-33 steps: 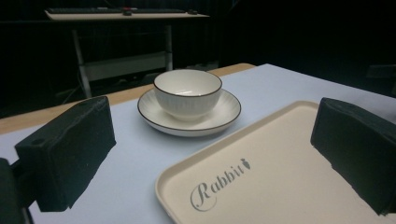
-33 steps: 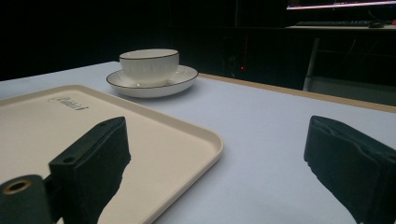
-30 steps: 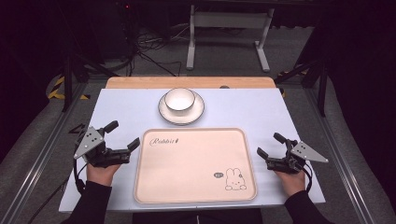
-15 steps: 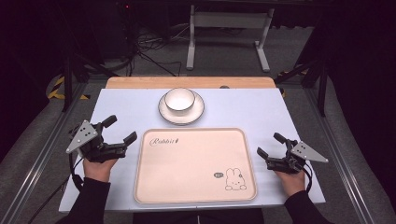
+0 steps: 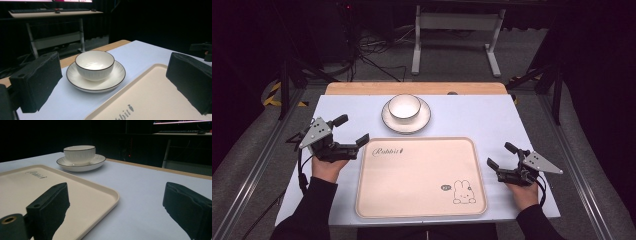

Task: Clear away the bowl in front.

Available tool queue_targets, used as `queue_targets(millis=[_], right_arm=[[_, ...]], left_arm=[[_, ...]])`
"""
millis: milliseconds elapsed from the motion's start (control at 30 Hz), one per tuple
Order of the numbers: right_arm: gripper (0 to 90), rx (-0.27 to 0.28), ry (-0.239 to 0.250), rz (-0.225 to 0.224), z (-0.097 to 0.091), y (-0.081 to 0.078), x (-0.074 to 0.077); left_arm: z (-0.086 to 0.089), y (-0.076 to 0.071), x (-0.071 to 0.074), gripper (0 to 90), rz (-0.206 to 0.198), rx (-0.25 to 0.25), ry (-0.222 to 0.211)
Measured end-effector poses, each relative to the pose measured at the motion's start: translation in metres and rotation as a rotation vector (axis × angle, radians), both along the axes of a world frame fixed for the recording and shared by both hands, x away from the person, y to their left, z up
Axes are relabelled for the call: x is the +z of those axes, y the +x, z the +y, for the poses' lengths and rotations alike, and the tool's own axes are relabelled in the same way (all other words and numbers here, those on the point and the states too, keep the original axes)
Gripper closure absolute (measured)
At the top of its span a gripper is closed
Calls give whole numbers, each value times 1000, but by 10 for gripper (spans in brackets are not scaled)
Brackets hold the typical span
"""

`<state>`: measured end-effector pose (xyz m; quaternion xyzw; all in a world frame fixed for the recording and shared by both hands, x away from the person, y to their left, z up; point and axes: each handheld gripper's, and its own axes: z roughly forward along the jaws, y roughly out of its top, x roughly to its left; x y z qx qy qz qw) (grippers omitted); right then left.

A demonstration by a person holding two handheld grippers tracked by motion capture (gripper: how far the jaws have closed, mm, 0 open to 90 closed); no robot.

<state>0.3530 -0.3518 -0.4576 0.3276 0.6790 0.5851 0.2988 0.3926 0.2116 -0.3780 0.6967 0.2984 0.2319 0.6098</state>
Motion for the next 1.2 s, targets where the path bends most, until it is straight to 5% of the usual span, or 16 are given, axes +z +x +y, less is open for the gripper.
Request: queue_targets(millis=[333, 1200], right_arm=[[73, 1, -6, 1, 0, 0, 0], [73, 4, -2, 3, 0, 0, 0]], left_arm=[[-9, 26, 8, 10, 18, -15, -29], [-48, 89, 25, 10, 79, -44, 27]])
